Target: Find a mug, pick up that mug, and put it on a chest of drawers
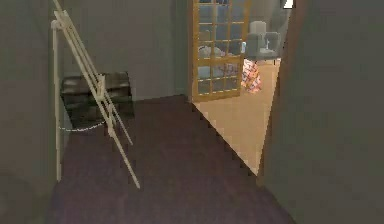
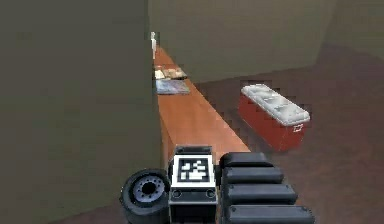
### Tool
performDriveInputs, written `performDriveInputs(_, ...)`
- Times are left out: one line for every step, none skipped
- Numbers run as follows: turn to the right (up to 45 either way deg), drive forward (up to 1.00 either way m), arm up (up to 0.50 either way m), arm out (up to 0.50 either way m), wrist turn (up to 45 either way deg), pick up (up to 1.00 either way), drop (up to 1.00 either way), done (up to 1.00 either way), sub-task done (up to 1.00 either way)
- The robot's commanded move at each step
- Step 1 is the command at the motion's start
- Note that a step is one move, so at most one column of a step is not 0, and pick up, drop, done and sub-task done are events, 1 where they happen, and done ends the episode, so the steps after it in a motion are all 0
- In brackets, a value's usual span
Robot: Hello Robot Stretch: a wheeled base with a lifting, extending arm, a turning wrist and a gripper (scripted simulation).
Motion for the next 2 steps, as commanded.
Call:
performDriveInputs(0.0, 1.00, 0.00, 0.00, 0.0, 0.00, 0.00, 0.00, 0.00)
performDriveInputs(3.0, 0.00, 0.00, 0.00, 0.0, 0.00, 0.00, 0.00, 0.00)
